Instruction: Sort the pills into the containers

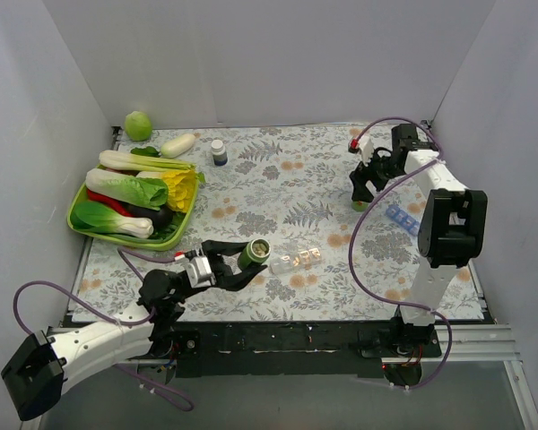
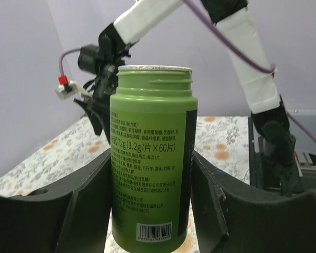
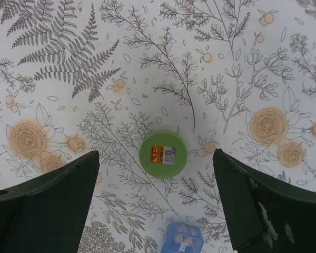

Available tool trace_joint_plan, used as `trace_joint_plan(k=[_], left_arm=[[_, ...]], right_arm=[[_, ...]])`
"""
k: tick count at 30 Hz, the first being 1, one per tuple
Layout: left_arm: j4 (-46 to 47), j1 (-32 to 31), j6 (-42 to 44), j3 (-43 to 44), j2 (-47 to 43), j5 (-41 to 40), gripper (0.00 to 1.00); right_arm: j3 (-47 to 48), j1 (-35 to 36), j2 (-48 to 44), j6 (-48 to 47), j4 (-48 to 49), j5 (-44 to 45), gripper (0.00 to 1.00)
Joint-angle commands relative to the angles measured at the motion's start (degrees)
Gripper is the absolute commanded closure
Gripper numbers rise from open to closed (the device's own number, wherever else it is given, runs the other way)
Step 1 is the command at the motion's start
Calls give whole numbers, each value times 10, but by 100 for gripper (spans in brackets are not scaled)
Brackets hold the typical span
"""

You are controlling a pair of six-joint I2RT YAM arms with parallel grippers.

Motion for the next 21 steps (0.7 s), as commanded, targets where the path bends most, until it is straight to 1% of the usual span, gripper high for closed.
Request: trace_joint_plan(k=[1,2,4,6,8,9,13,21], left_arm=[[113,-2,-43,-4,21,22,100],[160,-2,-51,-9,30,13,100],[196,-1,-64,-14,50,18,100],[162,-1,-64,-2,55,35,100],[119,-1,-56,1,55,36,100],[115,-1,-55,-2,50,35,100],[40,-1,-51,-2,24,33,100],[10,0,-66,-19,5,27,100]], right_arm=[[40,-2,5,11,-44,0,4],[42,-1,9,9,-45,0,4],[43,-1,15,5,-42,8,4],[49,-2,32,2,-41,19,4],[60,-1,54,3,-57,38,4],[67,-1,62,4,-60,46,4],[50,8,79,14,-55,99,4],[-13,23,65,22,-13,133,6]])
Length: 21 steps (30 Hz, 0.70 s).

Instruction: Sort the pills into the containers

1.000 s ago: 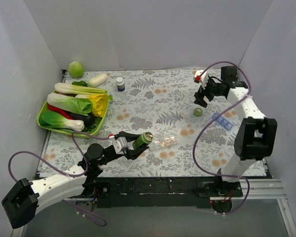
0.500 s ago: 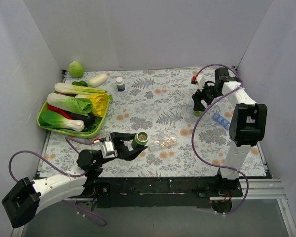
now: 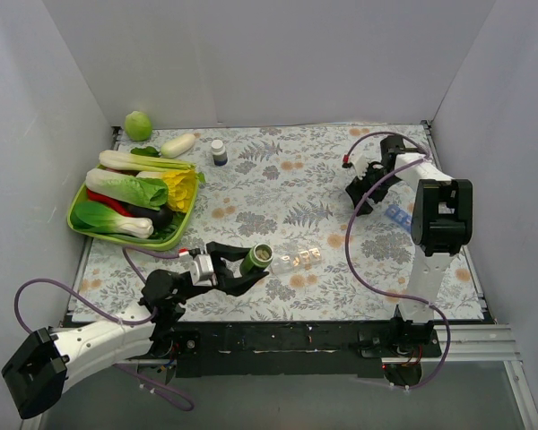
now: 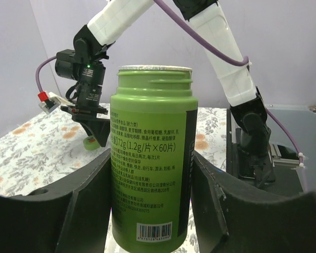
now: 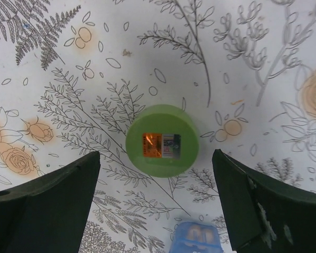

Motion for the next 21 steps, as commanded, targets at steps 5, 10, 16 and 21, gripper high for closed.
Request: trace_joint_plan(k=[5,10,16,21], left_arm=[[-33,-1,-16,-9,-15,-4,100],[-57,-1,-20,-15,-23,-9,100],[-87,-1,-33,-19,-43,-17,100],[-107,-1,-37,-23,-48,-19,100]], right_arm=[[-46,32,-17,21,64,45,8],[-53,45,-16,28,74,60,20],[-69,46,-30,26,68,77,37],[-75,46,-46,24,60,68,74]])
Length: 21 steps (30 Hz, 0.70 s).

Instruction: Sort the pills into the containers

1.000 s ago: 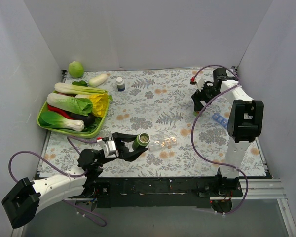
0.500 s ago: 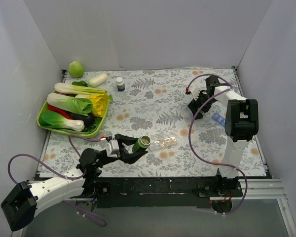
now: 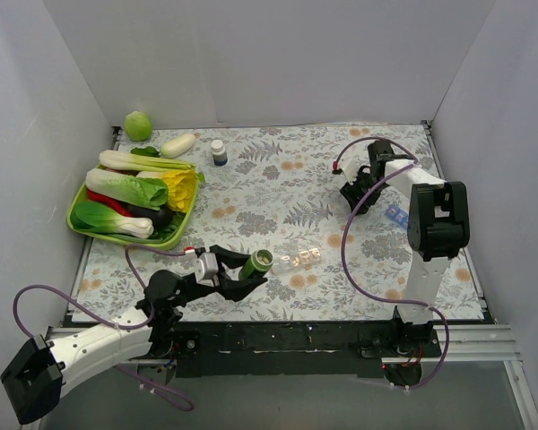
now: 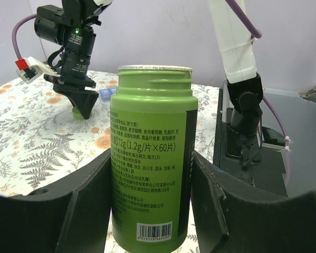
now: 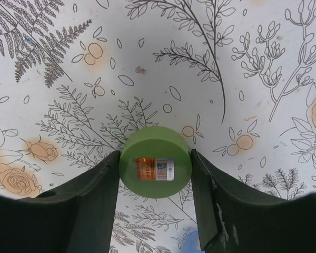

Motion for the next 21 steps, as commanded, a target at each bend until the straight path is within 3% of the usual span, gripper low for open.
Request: trace_joint_plan(k=[1,4,9,13,21], left_arm=[[-18,-1,-8,-5,-7,-13,100],[-19,-1,-16,-3,2,-7,100],[-4,-2,-31,-3,28,8,100],[22,-2,-43,13,77,28,100],[27,-9,-71,52,156,58,100]], right_arm=[[-9,4,-23,0,-19,-9,78],[-17,6,-53,-12,-35,-55,85],[-62,9,-150,-81,-129,-208,87],[-110,56,-231,-151,-189,-326,88],[-171,177,-391,-120,-138,-389,87]])
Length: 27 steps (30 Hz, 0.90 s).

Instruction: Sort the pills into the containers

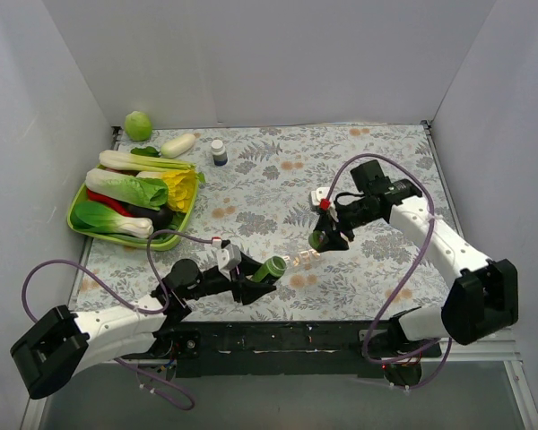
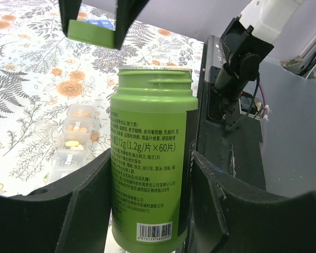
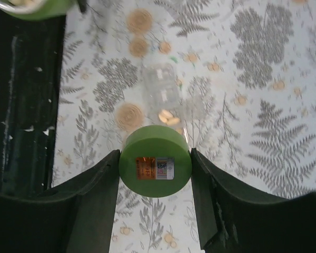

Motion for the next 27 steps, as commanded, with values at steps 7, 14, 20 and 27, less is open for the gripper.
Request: trace_joint_plan(k=[7,14,20,27], left_arm=[[26,-23,-16,48,33,19,100],[22,-32,-9,65,56,24,100],[26,-34,-3,70,69,23,100],[35,-36,2,86,94,27,100]], right_arm=[[-12,107,-104,26,26,-81,86],[31,151,-82,17,-13,-90,85],[47,185,-72,16,-27,-97,85],[65,209,-44,14,-37,-118,85]])
